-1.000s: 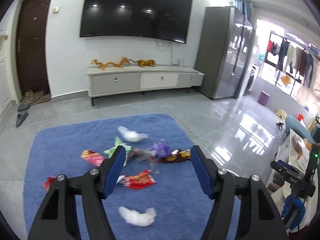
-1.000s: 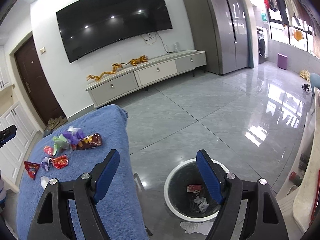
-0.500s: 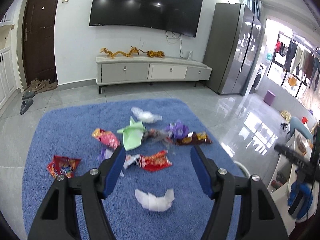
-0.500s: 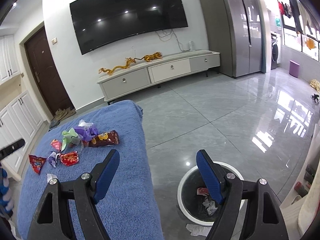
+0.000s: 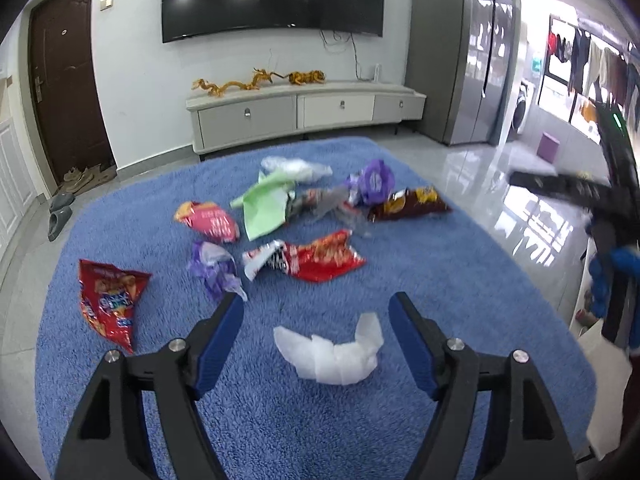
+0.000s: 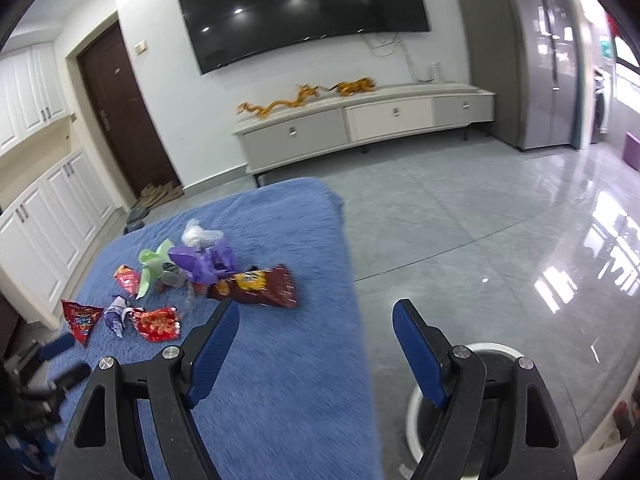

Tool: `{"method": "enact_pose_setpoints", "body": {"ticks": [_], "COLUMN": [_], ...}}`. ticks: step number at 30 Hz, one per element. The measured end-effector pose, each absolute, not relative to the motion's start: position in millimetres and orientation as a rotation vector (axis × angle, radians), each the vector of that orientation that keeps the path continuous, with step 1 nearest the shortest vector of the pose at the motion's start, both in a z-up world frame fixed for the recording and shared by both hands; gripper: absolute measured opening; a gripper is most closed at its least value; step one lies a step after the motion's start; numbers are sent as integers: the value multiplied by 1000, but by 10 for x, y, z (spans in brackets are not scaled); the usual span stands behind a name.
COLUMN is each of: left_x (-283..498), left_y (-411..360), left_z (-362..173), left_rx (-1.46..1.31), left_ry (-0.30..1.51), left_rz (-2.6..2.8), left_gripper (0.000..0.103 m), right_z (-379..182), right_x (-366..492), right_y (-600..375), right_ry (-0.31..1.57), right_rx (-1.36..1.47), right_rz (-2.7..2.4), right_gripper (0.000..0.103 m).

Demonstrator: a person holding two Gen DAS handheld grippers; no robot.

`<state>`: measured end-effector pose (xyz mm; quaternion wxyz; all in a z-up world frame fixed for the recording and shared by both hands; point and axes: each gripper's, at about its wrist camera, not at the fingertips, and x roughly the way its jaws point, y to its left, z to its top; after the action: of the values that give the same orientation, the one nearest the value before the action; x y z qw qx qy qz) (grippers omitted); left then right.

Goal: Collect trash
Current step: 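Grasp the purple bag with the right tool while the left tool grasps the white tissue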

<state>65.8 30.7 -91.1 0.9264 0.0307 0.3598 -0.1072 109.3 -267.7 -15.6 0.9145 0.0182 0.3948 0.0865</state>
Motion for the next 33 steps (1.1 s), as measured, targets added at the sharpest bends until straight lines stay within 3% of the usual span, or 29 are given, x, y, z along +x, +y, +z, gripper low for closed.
{"method": "enact_pose_setpoints", "body": {"ticks": [13,17,18,20,24,33], "left_x": [931,977,987,981,962,863], "left_y": [373,424,441,456,445,452], "left_z": [-1339,-1400,-1411,-1416,-1416,-1309], "left_rx": [11,-34,-49,-60,-65,-96], "left_ry": [834,866,871,868,864,856], "left_rz": [-287,-318,-323,-332,-361,-365], "left_gripper": [72,55,52,46,34,11], "right_z": [-635,-717,-742,-769,-830,-469], "right_x": [1831,1946,1975,2008,2024,1762], "right_y": [-1605,-1519,-1498,-1499,-1527,-1612], "right_ry": [890,898,901,907,923,821], "right_rx": [-58,-69,-72,-69,-52,-4], "right_rz": [377,386,386,392,407,438], "right_gripper": [78,76,74,54,31,25]}}
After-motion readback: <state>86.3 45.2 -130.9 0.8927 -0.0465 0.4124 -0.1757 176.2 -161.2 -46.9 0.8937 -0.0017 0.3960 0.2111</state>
